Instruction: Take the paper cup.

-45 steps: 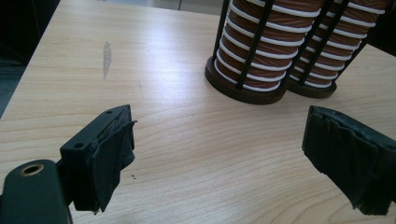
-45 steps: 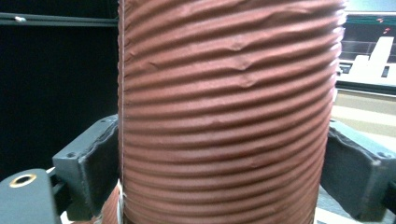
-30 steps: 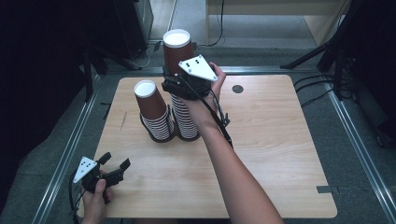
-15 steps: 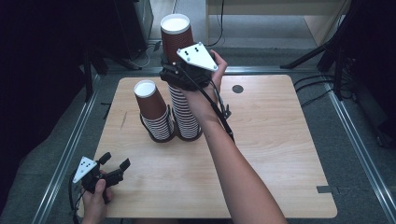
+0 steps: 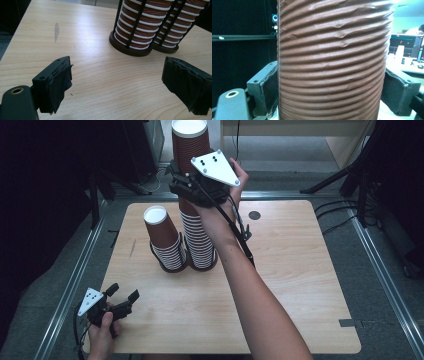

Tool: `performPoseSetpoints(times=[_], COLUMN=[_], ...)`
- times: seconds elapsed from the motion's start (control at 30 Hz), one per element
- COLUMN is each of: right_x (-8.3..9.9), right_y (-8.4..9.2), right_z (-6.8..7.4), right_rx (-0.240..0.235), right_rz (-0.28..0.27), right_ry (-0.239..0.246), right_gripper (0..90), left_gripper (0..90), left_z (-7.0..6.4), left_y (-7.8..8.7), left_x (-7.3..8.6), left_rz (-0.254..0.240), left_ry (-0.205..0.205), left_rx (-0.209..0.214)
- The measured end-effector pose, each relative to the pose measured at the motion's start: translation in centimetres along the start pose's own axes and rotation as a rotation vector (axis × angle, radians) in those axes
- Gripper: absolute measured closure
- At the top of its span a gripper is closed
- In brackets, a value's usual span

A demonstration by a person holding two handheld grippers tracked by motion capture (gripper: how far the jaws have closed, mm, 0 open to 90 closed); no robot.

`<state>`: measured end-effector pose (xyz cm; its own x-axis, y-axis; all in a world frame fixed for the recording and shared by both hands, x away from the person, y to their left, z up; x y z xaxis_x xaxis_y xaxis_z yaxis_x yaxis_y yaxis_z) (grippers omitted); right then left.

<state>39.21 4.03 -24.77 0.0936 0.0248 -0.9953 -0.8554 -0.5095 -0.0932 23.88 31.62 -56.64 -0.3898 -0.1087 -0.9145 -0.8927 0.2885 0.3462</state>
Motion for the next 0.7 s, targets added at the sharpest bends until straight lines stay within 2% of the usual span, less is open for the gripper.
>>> performPoseSetpoints(times=[0.33, 0.7], right_x=[-1.5, -1.8], right_y=[1.4, 2.7], right_z=[-1.3, -3.1], right_rx=[0.021, 0.058], right_rz=[-0.030, -0.035], right_ry=[-0.030, -0.026], right_gripper=[13.6, 13.5], left_gripper=[9.2, 9.2], left_z=[-0.1, -0.1], left_y=[0.0, 0.0], left_x=[0.0, 0.0], left_rz=[0.002, 0.001], left_ry=[-0.005, -0.007], left_rx=[-0.002, -0.004])
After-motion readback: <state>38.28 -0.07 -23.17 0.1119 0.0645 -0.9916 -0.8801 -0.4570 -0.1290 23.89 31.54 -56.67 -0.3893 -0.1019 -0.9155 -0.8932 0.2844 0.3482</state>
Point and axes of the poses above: each handheld gripper's, and its own axes: y roughly backward along the jaws, x roughly out of its underside, z roughly to its left, the point moved 5 cm from there along -y, roughly forward along the jaws, and after that the axes turned 3 degrees about -x, right-handed, at the moved point
